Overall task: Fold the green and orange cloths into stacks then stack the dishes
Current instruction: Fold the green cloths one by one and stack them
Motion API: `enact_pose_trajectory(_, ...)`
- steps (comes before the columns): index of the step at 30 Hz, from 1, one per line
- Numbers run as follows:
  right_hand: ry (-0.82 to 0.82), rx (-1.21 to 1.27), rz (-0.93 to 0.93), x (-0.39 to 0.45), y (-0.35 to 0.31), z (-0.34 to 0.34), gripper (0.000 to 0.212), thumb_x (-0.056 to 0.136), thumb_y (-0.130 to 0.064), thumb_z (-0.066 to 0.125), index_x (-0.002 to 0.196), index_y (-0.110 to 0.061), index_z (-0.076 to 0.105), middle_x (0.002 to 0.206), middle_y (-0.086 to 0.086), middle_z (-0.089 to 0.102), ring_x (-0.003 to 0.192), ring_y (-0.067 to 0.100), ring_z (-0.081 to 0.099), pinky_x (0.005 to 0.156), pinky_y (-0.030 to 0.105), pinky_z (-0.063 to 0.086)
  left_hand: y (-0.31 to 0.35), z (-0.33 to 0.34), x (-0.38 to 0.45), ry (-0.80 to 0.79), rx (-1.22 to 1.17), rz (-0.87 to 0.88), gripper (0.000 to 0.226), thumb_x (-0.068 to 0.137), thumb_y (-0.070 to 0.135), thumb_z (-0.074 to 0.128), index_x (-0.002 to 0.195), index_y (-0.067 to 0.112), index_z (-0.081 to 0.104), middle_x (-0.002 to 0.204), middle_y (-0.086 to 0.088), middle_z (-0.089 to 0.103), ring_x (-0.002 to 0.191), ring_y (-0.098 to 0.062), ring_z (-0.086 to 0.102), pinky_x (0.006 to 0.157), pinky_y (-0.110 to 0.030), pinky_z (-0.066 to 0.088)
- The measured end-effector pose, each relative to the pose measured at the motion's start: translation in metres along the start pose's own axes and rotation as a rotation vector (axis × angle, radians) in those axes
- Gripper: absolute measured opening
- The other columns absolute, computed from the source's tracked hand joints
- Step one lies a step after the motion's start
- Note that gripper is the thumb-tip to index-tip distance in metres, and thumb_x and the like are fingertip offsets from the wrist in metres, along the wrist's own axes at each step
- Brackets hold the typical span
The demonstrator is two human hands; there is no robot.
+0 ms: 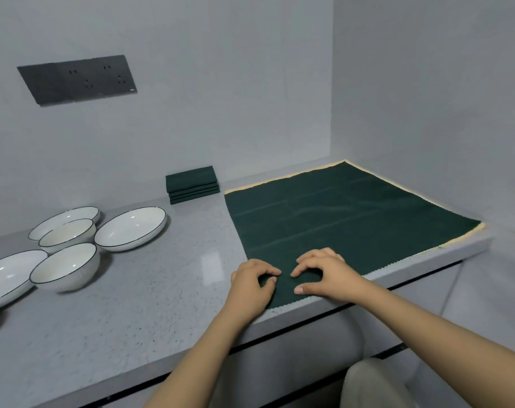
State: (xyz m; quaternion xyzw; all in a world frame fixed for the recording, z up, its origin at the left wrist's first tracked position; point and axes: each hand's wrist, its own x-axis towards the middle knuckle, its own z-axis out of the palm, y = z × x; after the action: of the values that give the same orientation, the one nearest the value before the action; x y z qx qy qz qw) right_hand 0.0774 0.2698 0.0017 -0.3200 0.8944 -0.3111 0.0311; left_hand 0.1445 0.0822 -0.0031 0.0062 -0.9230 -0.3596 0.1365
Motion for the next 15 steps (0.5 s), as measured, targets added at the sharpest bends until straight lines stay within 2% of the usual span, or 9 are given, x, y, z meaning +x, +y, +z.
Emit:
enact_pose_trajectory(3,0.021,0.047,0.027,-0.001,-0.003,-0.001,0.018,0.070,-0.042,0.078,0.073,-0.048,0.062,0.110,-0.020,0.053,0.111,0.004,0.034,0.103,0.029,0.023,-0.001,-0.002,-0.002,-0.015,-0.072,0.015,0.027,0.087,0.016,0.064,0.084,0.042,0.066,0.094,0.023,0.057,0.105,-0.003,0.051,0.103,-0.033,0.038)
enact_pose_trajectory(5,0.037,0.045,0.042,0.001,-0.005,-0.001,0.019,0.071,-0.040,0.079,0.067,-0.046,0.061,0.108,-0.019,0.055,0.108,0.004,0.036,0.101,0.028,0.023,0.000,-0.002,-0.003,-0.030,-0.087,0.018,0.022,0.086,0.018,0.067,0.083,0.040,0.068,0.093,0.022,0.059,0.103,0.000,0.052,0.102,-0.030,0.039)
enact_pose_trajectory(9,0.058,0.028,0.046,0.004,-0.007,0.001,0.023,0.072,-0.040,0.078,0.062,-0.046,0.058,0.100,-0.019,0.057,0.103,0.003,0.038,0.091,0.025,0.021,0.000,-0.006,-0.001,-0.100,-0.109,0.026,0.008,0.081,0.028,0.073,0.088,0.031,0.073,0.096,0.018,0.061,0.103,0.003,0.052,0.099,-0.022,0.039)
enact_pose_trajectory(12,0.081,0.028,0.064,0.007,-0.006,0.002,0.024,0.073,-0.041,0.077,0.060,-0.046,0.057,0.095,-0.019,0.059,0.103,0.005,0.041,0.095,0.026,0.025,0.000,-0.008,0.003,-0.150,-0.119,0.004,0.012,0.075,0.035,0.078,0.086,0.036,0.072,0.102,0.013,0.060,0.105,-0.001,0.052,0.098,-0.021,0.040)
enact_pose_trajectory(15,0.093,0.064,0.083,0.012,-0.005,0.000,0.022,0.074,-0.041,0.075,0.060,-0.045,0.058,0.092,-0.015,0.064,0.104,0.010,0.046,0.098,0.031,0.033,0.002,-0.006,0.008,-0.142,-0.120,-0.034,0.011,0.071,0.035,0.081,0.074,0.038,0.071,0.099,0.010,0.058,0.102,-0.006,0.053,0.095,-0.025,0.041)
